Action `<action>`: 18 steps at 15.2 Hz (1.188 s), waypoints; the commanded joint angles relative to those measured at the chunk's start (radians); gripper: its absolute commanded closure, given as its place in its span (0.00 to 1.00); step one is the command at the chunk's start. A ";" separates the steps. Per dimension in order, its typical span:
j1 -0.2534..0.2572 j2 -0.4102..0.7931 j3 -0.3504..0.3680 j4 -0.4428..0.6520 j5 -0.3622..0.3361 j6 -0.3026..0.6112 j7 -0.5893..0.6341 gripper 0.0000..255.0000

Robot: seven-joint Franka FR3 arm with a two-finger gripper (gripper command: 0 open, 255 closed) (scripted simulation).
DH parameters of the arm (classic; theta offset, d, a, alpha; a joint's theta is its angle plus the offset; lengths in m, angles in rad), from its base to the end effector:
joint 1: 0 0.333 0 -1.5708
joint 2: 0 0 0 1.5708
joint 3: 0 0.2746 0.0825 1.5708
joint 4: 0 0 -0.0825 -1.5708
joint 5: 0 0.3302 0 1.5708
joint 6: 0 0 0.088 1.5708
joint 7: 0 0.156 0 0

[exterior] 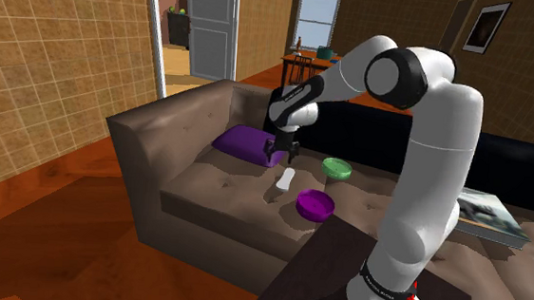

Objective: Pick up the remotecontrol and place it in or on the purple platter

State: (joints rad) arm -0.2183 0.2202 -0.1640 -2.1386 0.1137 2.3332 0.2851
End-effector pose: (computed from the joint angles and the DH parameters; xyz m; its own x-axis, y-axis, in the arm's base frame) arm 0.4809 -0.1880 0.2504 0.7362 -0.6759 -0.0347 -0.6768 -0.7353 -0.0365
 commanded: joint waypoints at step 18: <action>-0.193 0.619 -0.048 0.539 0.160 0.050 0.105 0.00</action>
State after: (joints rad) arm -0.4034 0.8180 -0.2098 -1.6206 0.2678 2.3843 0.3822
